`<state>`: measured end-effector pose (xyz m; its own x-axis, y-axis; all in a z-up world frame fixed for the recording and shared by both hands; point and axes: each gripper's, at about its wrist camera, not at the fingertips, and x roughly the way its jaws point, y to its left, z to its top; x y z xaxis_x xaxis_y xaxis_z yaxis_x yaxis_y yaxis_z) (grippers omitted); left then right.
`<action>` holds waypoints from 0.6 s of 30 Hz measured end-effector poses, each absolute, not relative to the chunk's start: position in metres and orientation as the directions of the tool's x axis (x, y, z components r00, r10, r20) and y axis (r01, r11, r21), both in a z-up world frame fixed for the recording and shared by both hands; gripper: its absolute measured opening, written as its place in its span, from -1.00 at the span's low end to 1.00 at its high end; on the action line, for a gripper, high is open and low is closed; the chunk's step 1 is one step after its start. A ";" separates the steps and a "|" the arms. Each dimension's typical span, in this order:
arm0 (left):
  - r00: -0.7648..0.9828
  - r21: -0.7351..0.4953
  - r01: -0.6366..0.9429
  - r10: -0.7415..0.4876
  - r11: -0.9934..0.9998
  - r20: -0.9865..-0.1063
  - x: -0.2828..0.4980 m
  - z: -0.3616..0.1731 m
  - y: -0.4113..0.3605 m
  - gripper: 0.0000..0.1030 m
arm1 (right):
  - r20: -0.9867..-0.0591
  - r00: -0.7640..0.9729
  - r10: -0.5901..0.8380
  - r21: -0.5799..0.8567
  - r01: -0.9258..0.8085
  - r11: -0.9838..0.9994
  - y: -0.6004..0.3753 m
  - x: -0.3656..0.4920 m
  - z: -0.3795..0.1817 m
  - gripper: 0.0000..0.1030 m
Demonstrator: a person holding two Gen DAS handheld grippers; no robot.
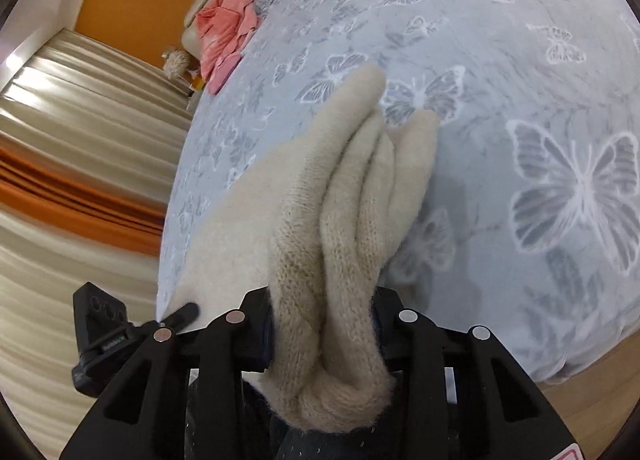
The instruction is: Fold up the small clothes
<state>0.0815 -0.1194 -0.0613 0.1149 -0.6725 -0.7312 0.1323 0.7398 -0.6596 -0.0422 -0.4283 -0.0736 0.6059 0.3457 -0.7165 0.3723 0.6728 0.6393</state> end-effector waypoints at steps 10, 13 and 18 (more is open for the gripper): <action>0.219 -0.387 0.221 -0.433 0.895 -0.874 0.039 -0.071 -0.111 -0.29 | -0.835 0.535 0.127 0.432 0.495 0.754 -0.420 -0.058 -0.079 0.16; 0.258 -0.342 0.273 -0.410 0.899 -0.874 0.035 -0.060 -0.116 -0.21 | -0.845 0.526 0.093 0.372 0.455 0.809 -0.413 -0.046 -0.063 0.23; 0.275 -0.326 0.303 -0.410 0.895 -0.870 0.032 -0.049 -0.120 -0.20 | -0.861 0.496 0.113 0.379 0.477 0.793 -0.420 -0.024 -0.076 0.23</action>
<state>0.0324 -0.1203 -0.0492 0.2754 -0.4098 -0.8696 0.3034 0.8954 -0.3259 -0.0241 -0.4196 -0.0764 0.4961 0.1128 -0.8609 0.4770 0.7931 0.3787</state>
